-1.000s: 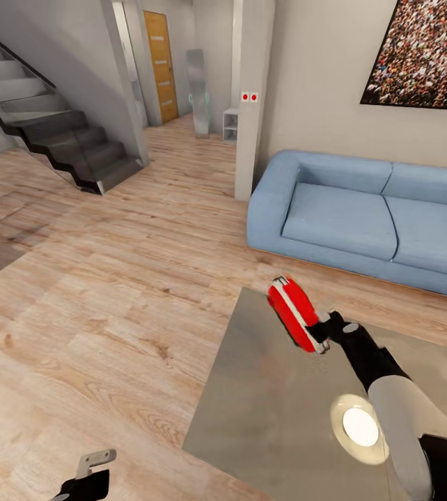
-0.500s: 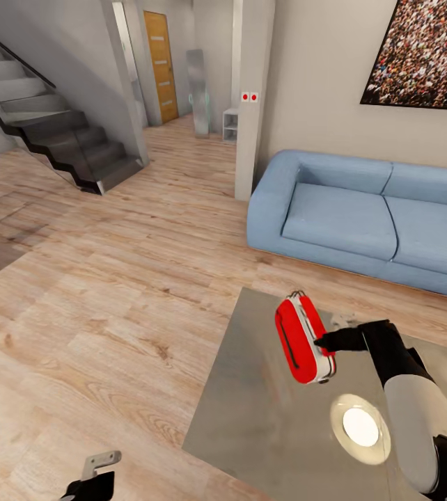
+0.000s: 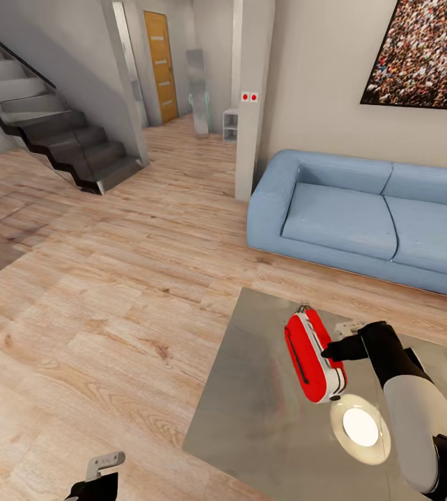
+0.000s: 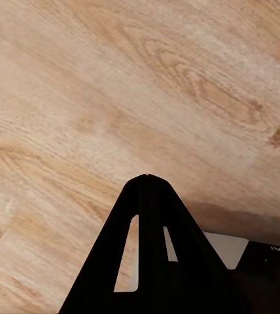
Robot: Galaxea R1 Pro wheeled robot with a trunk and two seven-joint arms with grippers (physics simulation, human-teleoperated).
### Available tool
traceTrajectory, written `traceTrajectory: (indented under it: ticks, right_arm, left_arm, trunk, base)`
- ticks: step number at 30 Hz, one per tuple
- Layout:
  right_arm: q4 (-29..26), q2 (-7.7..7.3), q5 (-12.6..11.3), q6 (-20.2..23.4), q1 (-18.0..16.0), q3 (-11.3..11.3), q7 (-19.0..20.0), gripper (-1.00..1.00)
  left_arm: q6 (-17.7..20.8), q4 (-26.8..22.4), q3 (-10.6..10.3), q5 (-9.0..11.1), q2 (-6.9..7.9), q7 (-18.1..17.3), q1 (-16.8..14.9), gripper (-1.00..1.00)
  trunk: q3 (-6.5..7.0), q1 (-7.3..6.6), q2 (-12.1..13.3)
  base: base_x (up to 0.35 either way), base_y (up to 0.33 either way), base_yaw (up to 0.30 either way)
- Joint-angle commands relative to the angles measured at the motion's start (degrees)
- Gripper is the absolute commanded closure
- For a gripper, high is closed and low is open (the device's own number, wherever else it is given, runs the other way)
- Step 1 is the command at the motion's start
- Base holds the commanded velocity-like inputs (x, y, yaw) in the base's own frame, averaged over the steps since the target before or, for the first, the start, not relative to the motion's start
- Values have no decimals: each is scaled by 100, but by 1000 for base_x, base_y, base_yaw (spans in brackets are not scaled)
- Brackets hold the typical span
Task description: Turn on the radio receiver that's on the table in the living room.
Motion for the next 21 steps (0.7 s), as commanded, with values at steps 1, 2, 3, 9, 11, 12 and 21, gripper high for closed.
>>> traceTrajectory:
  ticks: [1,2,3,9,11,12,21]
  right_arm:
    - [87,2,33,-15,-3,-1,-9,100]
    - [186,3,86,-34,-3,-1,-15,100]
    - [266,4,122,-90,-3,-1,-18,100]
    - [654,5,138,-987,-2,-12,-31,100]
    - [823,5,140,-1206,-1,-16,-40,100]
    - [844,5,140,-1242,-2,-17,-37,100]
    - [873,5,158,-1233,-3,6,-19,100]
  left_arm:
    - [0,0,1,0,0,0,0,100]
    - [0,0,0,0,0,0,0,100]
    - [0,0,0,0,0,0,0,100]
    - [0,0,2,0,5,7,2,100]
    - [0,0,4,0,5,18,3,100]
    - [0,0,6,0,5,21,6,100]
    - [5,0,14,11,39,32,5,100]
  trunk:
    - [1,0,-1]
    - [1,0,-1]
    - [1,0,-1]
    - [1,0,-1]
    - [1,0,-1]
    - [1,0,-1]
    - [1,0,-1]
  base:
    - [0,0,0]
    - [0,0,0]
    - [0,0,0]
    - [0,0,0]
    - [0,0,0]
    - [0,0,0]
    - [0,0,0]
